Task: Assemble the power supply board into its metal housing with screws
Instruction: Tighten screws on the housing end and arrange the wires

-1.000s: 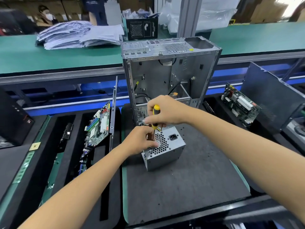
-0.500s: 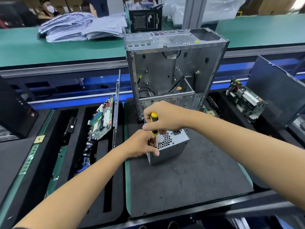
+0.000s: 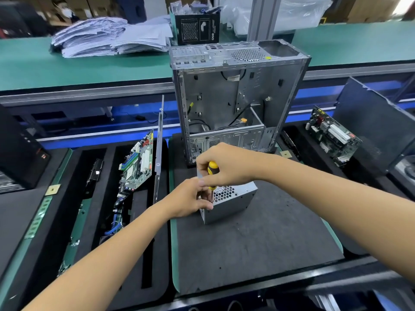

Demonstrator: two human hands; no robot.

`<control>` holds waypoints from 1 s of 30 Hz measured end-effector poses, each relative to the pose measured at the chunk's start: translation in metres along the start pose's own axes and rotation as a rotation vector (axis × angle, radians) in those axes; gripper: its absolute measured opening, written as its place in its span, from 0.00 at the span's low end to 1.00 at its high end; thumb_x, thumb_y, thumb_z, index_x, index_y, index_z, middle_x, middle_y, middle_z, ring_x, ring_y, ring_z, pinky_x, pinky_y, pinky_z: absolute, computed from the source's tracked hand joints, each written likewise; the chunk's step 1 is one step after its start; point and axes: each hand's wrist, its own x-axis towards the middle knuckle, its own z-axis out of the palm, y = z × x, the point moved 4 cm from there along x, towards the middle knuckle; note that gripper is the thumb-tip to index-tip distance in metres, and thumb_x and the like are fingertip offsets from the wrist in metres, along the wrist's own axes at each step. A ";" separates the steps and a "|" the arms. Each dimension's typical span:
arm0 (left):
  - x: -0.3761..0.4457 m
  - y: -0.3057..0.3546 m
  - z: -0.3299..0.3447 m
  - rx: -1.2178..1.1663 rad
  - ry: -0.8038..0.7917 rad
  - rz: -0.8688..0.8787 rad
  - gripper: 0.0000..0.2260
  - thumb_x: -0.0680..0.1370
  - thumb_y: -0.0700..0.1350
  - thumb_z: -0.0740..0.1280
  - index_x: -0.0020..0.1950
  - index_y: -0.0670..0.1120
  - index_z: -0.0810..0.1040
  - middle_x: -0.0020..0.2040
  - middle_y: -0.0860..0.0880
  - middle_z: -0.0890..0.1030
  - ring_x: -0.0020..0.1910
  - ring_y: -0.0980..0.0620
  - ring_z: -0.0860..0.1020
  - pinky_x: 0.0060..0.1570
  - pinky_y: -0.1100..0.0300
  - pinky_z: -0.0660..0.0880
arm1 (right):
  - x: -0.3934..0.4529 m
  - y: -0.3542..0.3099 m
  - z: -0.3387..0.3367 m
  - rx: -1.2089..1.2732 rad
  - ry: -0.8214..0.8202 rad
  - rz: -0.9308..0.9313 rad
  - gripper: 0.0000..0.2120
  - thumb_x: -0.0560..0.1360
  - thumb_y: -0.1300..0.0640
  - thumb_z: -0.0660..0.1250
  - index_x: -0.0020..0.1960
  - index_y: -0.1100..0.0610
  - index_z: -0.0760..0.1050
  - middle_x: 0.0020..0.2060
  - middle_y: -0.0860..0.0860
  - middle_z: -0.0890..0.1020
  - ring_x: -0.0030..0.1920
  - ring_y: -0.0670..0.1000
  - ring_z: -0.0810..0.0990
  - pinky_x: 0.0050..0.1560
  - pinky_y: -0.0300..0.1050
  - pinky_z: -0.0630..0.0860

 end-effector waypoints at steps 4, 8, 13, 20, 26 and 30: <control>-0.002 0.000 -0.003 0.033 0.037 0.047 0.11 0.70 0.42 0.77 0.49 0.42 0.79 0.42 0.48 0.81 0.40 0.55 0.77 0.44 0.62 0.75 | -0.003 -0.002 0.001 0.013 0.004 -0.005 0.11 0.74 0.49 0.69 0.38 0.53 0.73 0.34 0.48 0.78 0.36 0.49 0.73 0.40 0.44 0.73; -0.010 -0.020 -0.003 0.028 0.184 -0.136 0.19 0.65 0.51 0.80 0.38 0.42 0.72 0.32 0.53 0.73 0.30 0.58 0.67 0.31 0.65 0.66 | -0.005 0.000 0.002 0.081 -0.014 0.059 0.03 0.68 0.55 0.67 0.38 0.53 0.73 0.35 0.49 0.79 0.38 0.50 0.76 0.41 0.52 0.77; -0.021 -0.038 0.011 -0.372 0.151 -0.421 0.15 0.65 0.53 0.80 0.36 0.46 0.77 0.28 0.55 0.73 0.27 0.59 0.69 0.28 0.70 0.66 | -0.002 0.000 -0.001 0.066 -0.030 0.095 0.03 0.67 0.60 0.67 0.39 0.53 0.74 0.33 0.46 0.78 0.35 0.48 0.76 0.34 0.45 0.74; -0.025 -0.035 0.029 -0.695 0.047 -0.542 0.14 0.73 0.45 0.74 0.29 0.46 0.77 0.29 0.49 0.77 0.27 0.55 0.72 0.31 0.64 0.71 | -0.007 -0.005 -0.008 -0.168 -0.049 0.026 0.04 0.73 0.58 0.66 0.40 0.53 0.74 0.33 0.42 0.77 0.36 0.39 0.71 0.39 0.44 0.74; -0.024 -0.030 0.030 -0.762 0.058 -0.579 0.13 0.75 0.41 0.71 0.31 0.45 0.75 0.26 0.50 0.72 0.25 0.56 0.70 0.30 0.64 0.70 | -0.009 -0.012 0.000 -0.466 -0.063 -0.012 0.11 0.79 0.49 0.60 0.46 0.56 0.74 0.30 0.45 0.66 0.40 0.53 0.72 0.34 0.45 0.63; -0.023 -0.028 0.029 -0.763 0.057 -0.588 0.15 0.75 0.40 0.71 0.27 0.47 0.78 0.27 0.50 0.72 0.26 0.55 0.69 0.31 0.62 0.69 | -0.011 -0.015 0.003 -0.500 -0.073 0.000 0.09 0.78 0.49 0.60 0.48 0.55 0.68 0.34 0.50 0.67 0.38 0.56 0.72 0.29 0.45 0.62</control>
